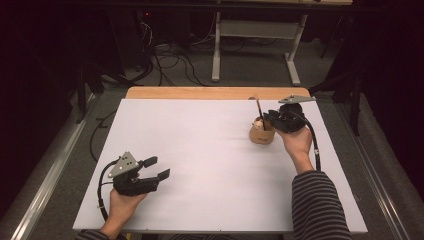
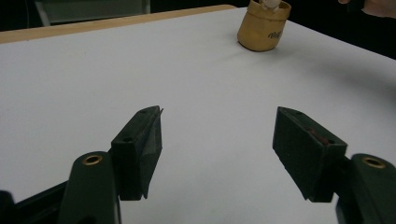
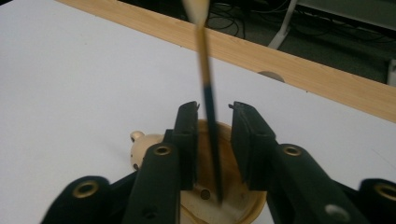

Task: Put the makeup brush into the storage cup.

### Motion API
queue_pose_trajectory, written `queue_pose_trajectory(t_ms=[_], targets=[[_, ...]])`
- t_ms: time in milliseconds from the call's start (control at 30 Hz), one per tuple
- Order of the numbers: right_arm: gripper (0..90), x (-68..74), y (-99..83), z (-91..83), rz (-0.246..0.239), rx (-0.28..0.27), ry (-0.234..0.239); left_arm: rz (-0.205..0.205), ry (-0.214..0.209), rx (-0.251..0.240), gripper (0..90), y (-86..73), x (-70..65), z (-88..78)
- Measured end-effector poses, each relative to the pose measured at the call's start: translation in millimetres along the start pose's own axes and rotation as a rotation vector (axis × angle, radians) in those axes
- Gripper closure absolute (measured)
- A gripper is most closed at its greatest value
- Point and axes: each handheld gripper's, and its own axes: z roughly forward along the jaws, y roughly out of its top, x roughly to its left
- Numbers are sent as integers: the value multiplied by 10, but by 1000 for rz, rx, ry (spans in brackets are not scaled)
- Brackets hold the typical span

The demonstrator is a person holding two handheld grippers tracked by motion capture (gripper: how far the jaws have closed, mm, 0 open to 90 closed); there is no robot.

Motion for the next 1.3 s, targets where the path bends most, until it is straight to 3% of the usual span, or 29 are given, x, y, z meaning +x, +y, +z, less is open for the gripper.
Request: queue_pose_trajectory(t_ms=[667, 833, 1300], targets=[[530, -6, -75, -269, 23, -82, 41, 0, 0, -1, 335, 1, -2, 1], [521, -7, -123, -356, 24, -73, 61, 0, 3, -1, 332, 1, -6, 3], [488, -14, -210, -562, 51, -139, 98, 1, 4, 1, 331, 1, -9, 6]])
